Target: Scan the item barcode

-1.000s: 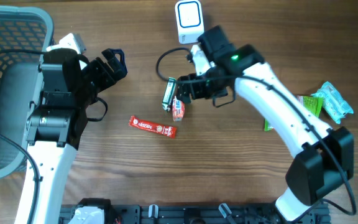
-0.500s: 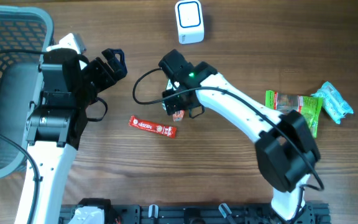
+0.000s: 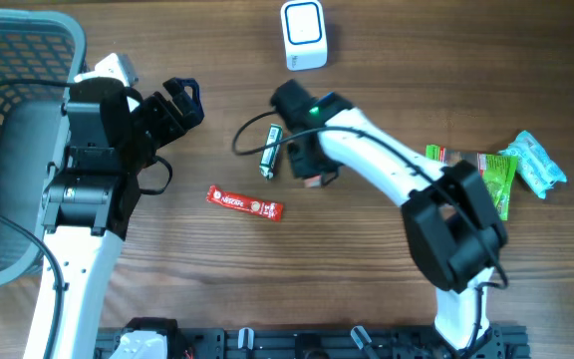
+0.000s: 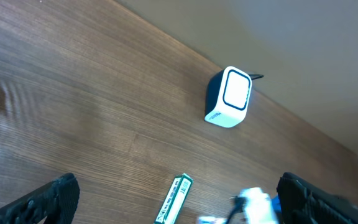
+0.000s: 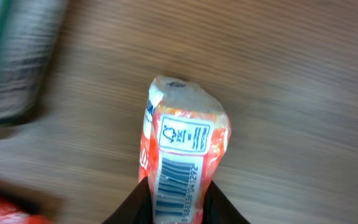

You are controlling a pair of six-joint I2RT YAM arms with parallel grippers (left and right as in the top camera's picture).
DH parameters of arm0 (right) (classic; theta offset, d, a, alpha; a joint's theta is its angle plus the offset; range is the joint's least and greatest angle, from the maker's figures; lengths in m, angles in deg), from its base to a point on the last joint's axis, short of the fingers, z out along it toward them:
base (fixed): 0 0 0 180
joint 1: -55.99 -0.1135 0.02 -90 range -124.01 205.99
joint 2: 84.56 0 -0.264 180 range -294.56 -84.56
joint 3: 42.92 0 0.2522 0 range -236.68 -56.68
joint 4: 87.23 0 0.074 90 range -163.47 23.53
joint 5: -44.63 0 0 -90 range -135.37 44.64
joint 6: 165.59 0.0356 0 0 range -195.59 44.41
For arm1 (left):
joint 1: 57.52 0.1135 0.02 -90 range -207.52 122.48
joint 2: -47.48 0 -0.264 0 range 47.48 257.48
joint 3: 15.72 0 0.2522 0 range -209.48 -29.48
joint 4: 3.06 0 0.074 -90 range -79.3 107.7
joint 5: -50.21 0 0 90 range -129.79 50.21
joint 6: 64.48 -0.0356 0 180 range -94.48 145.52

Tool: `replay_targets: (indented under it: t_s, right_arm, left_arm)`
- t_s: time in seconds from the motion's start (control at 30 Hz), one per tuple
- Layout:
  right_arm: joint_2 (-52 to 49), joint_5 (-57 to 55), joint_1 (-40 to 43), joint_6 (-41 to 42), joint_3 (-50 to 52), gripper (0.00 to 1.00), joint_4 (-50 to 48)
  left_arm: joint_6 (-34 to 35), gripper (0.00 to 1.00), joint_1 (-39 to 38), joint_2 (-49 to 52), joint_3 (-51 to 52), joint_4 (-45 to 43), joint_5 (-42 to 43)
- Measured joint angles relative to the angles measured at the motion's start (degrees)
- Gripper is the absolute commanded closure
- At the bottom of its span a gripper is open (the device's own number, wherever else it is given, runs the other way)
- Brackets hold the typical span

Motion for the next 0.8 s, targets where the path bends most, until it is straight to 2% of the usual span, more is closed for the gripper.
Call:
replay_targets:
  t_s: [0.07,0.2,0.43,0.5,0.53,0.57,0.8]
  right_arm:
    - [1.9,-4.3,2.7,-0.2,0.0,0.71,2.3]
    - [5.4,-12.0,7.9,-0.4,0.1,0.71,4.9]
    - [5.4,-21.8,7.7,1.0,12.0,0.69,-6.6]
    - [5.4,-21.2,7.7,1.1,13.5,0.60,-7.4]
    - [5.4,-20.3,7.7,0.6,13.6,0.48,-7.7]
    - [5.4,-19.2,7.7,0.0,13.6,0.44,-8.1]
    - [5.5,-6.4,7.6,-7.8,13.6,0.43,-9.0]
  left_arm:
    - [0.0,0.00,0.0,0.0,0.0,0.0,0.0]
    - [0.0,0.00,0.0,0.0,0.0,0.0,0.0]
    - [0.0,0.00,0.0,0.0,0.0,0.0,0.0]
    - [0.0,0.00,0.0,0.0,0.0,0.0,0.0]
    - [0.0,0.00,0.0,0.0,0.0,0.0,0.0]
    - [0.0,0.00,0.0,0.0,0.0,0.0,0.0]
    - [0.0,0.00,0.0,0.0,0.0,0.0,0.0]
